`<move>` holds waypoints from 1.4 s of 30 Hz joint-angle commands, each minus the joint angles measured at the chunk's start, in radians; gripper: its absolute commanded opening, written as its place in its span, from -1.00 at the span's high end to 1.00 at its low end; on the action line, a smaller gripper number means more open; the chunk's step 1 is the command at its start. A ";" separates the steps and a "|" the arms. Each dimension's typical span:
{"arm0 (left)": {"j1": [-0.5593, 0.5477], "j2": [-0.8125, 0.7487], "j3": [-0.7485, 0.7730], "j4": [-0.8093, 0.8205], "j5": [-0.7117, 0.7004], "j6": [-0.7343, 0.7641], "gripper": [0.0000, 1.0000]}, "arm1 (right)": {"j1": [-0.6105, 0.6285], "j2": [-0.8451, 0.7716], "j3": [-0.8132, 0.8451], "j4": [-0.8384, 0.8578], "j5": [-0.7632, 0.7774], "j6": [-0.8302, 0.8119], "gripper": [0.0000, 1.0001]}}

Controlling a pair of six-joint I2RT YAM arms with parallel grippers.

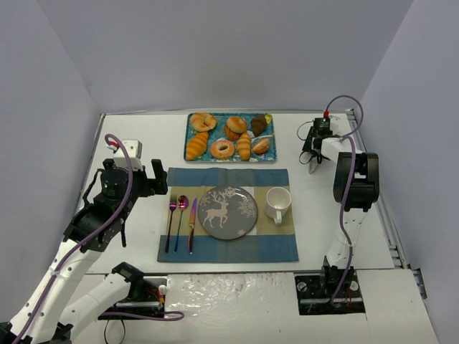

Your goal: Place the bread

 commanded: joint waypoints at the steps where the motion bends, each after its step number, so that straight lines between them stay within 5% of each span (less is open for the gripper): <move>1: -0.004 -0.002 0.031 0.057 -0.001 0.004 -0.94 | 0.000 0.012 -0.039 -0.061 -0.025 0.008 -0.16; 13: -0.003 -0.005 0.031 0.059 0.001 0.004 -0.94 | 0.032 -0.156 -0.126 -0.060 0.031 0.031 0.37; 42: -0.003 0.000 0.033 0.053 -0.002 0.005 -0.94 | 0.244 -0.618 -0.160 -0.215 0.069 0.028 0.19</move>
